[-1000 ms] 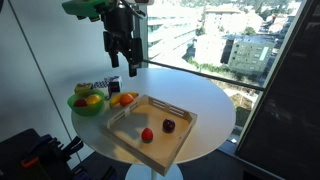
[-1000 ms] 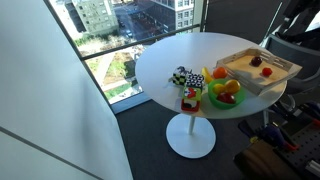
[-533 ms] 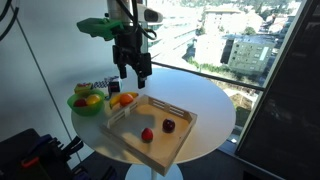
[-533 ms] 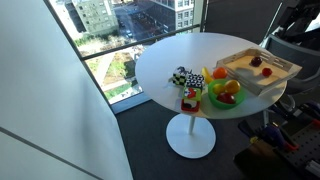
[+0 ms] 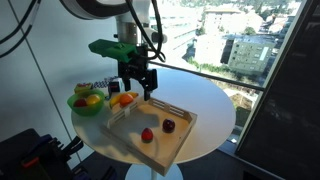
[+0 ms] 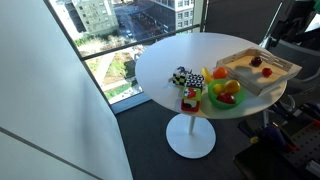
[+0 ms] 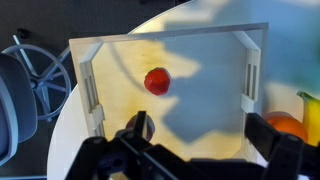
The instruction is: Put the strawberry into the green bowl
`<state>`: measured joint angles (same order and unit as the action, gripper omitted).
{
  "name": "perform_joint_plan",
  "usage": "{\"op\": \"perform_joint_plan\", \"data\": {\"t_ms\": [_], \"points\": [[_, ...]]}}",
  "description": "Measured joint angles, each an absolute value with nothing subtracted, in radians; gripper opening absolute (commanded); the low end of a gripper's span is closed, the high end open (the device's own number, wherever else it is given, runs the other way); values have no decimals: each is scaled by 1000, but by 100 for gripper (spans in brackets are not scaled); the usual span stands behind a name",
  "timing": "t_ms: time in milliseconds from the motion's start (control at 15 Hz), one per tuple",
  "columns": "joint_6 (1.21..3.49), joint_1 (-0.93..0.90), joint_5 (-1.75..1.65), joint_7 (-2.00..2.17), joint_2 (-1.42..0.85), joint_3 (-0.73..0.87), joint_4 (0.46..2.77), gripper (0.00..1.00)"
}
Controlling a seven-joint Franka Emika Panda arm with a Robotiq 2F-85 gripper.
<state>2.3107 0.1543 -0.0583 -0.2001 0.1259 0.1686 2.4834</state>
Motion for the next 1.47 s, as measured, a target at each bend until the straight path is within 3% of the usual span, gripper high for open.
{"op": "perform_joint_plan", "data": {"t_ms": [1467], "points": [[2370, 161, -58, -200, 23, 176, 2482, 100]]}}
